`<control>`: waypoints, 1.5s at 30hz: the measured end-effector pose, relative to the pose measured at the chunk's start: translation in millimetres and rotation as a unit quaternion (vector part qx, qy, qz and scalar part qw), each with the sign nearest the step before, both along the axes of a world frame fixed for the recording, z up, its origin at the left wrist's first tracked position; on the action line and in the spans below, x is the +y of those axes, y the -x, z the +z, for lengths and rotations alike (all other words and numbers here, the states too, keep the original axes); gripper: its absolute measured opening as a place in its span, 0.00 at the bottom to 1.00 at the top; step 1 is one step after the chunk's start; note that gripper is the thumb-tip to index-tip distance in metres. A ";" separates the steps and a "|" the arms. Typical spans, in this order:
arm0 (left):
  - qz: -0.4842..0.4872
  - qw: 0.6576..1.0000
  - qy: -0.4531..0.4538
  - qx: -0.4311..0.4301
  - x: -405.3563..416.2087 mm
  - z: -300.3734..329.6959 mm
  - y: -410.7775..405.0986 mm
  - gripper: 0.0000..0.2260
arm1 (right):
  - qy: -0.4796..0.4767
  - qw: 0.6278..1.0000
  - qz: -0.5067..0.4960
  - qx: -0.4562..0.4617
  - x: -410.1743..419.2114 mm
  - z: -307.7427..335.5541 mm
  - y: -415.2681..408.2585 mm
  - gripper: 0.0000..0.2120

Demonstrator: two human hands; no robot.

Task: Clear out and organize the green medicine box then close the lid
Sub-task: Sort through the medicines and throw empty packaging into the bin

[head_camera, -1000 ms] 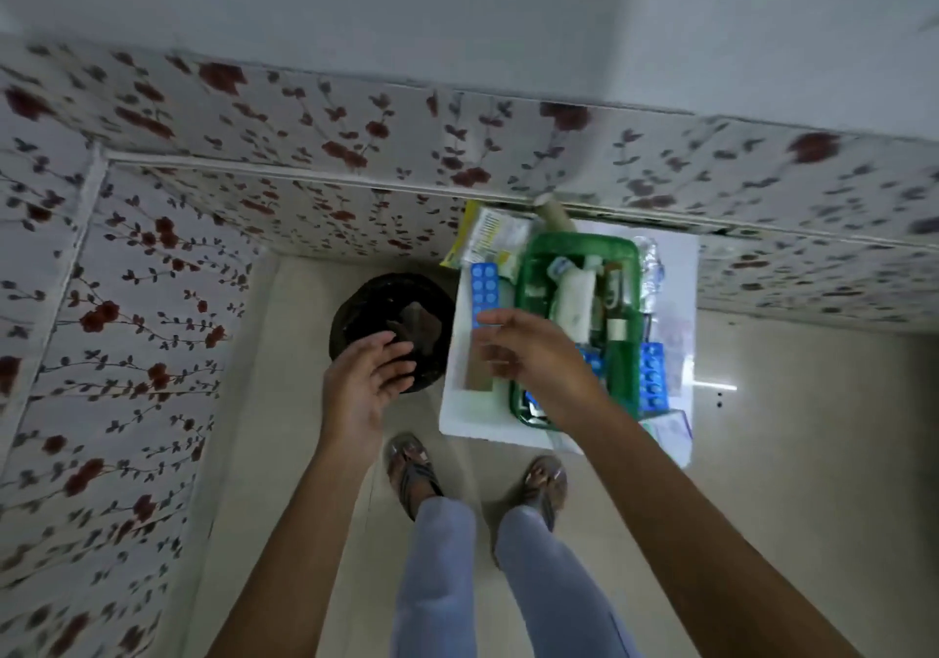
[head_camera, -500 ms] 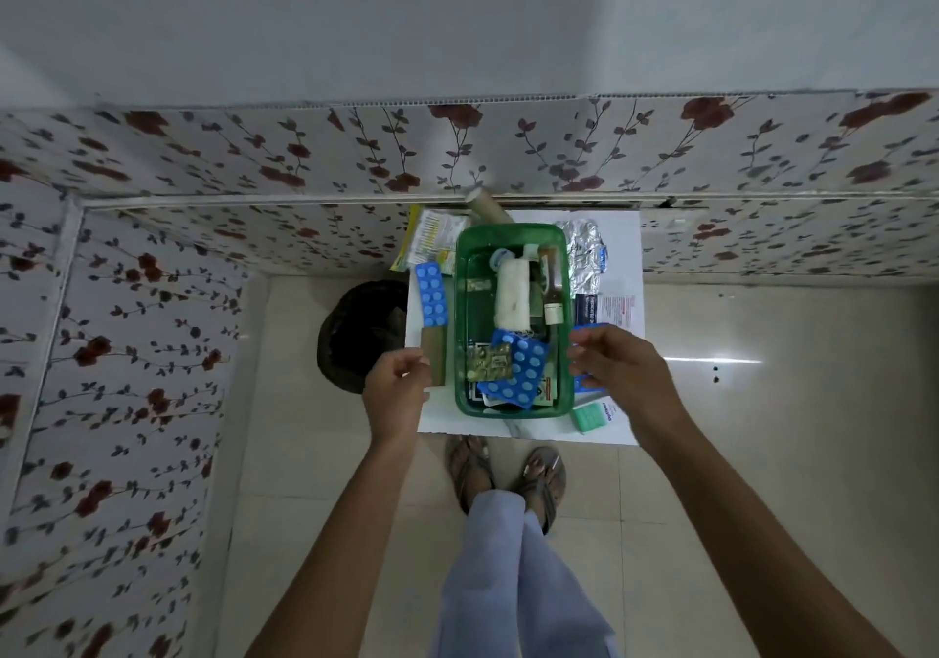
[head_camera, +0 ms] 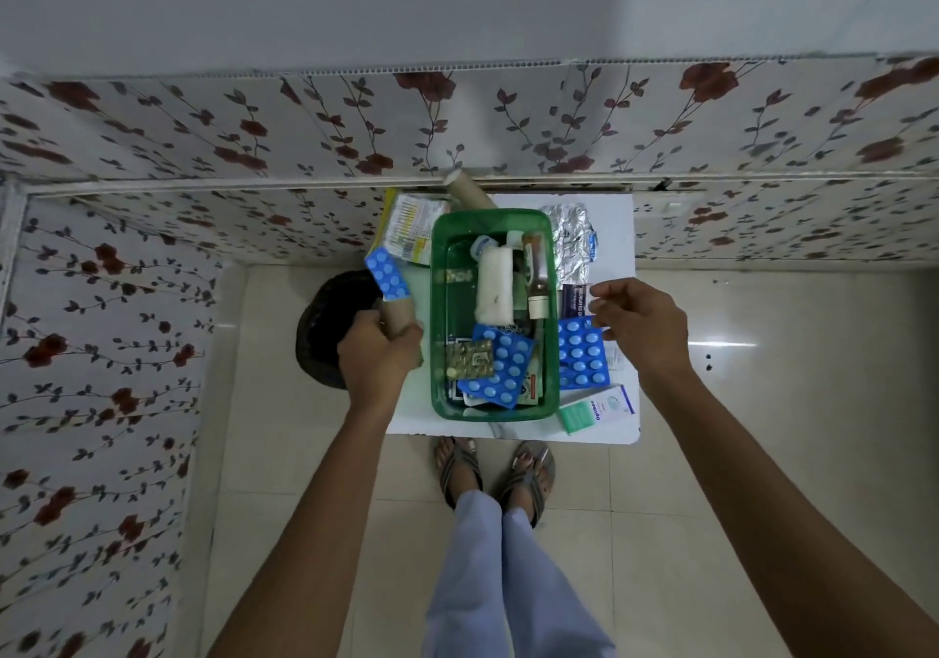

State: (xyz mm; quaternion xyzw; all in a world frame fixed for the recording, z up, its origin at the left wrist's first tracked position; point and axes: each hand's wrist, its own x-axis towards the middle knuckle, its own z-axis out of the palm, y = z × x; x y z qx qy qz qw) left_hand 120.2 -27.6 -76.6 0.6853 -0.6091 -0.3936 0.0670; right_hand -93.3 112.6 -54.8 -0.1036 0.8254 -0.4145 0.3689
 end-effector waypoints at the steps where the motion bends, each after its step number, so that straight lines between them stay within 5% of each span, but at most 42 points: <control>1: 0.016 0.999 0.027 0.024 1.4 11.2 1.8 0.15 | -0.035 0.999 0.014 0.031 2.1 -7.1 5.8 0.10; 3: 0.041 0.994 0.070 0.069 4.5 33.8 9.7 0.13 | -0.129 0.980 0.113 0.104 3.3 -23.4 11.9 0.10; 7: 0.039 0.989 0.051 0.135 9.4 41.9 25.8 0.15 | -0.204 0.914 0.305 0.172 0.8 -51.9 2.6 0.27; 12: 0.055 0.982 -0.006 0.183 14.7 31.9 27.3 0.17 | -0.272 0.851 0.363 0.265 -8.9 -63.1 -11.7 0.32; 15: 0.054 0.975 -0.018 0.213 16.2 32.1 28.4 0.12 | -0.266 0.858 0.353 0.263 -9.0 -66.5 -10.5 0.28; 23: 0.030 0.972 -0.063 0.223 19.2 34.7 30.4 0.08 | -0.182 0.944 0.222 0.164 -6.7 -36.3 17.0 0.11; 30: 0.026 0.978 -0.053 0.199 21.5 34.3 27.6 0.09 | -0.033 0.982 0.028 0.182 -23.4 45.6 8.7 0.11; 37: 0.044 0.981 -0.031 0.186 11.1 37.5 19.2 0.10 | -0.019 0.975 0.196 0.104 -87.4 27.1 -27.3 0.16; 41: 0.046 0.982 -0.021 0.184 5.8 41.1 12.9 0.12 | -0.017 0.975 0.178 0.131 -102.7 18.1 -31.7 0.20; 45: 0.028 0.982 -0.020 0.186 5.6 44.4 14.8 0.12 | -0.019 0.976 0.184 0.111 -86.0 22.6 -38.3 0.13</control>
